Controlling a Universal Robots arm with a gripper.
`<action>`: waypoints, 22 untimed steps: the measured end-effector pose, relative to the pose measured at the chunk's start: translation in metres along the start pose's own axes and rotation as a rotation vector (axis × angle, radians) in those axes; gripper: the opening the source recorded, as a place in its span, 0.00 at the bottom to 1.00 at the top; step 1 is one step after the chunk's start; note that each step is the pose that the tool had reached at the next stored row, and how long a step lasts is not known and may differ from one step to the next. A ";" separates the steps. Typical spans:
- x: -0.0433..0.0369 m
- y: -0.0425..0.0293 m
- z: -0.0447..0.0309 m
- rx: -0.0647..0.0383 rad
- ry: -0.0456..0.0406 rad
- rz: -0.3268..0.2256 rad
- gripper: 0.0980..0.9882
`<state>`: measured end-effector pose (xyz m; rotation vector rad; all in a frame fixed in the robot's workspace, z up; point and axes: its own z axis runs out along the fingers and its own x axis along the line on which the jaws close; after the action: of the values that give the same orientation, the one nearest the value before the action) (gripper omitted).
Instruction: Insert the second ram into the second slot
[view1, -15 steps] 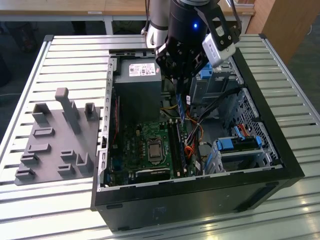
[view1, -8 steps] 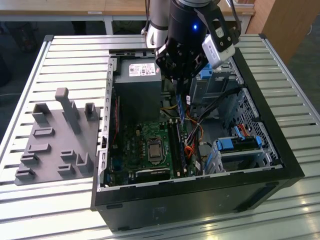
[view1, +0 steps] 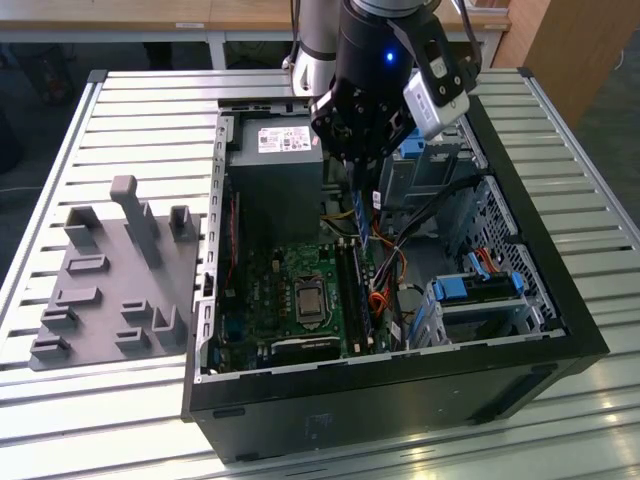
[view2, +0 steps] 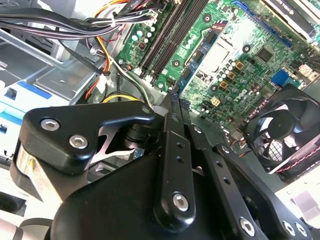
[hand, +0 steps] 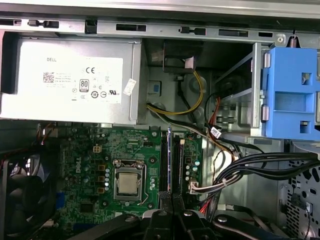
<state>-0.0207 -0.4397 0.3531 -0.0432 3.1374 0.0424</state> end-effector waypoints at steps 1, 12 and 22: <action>0.0000 0.0000 0.0003 0.000 0.0001 0.000 0.02; 0.0000 -0.0001 0.0029 0.000 0.0000 0.000 0.02; 0.0000 -0.0001 0.0054 0.000 0.0000 0.000 0.02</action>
<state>-0.0207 -0.4397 0.3477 -0.0432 3.1374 0.0425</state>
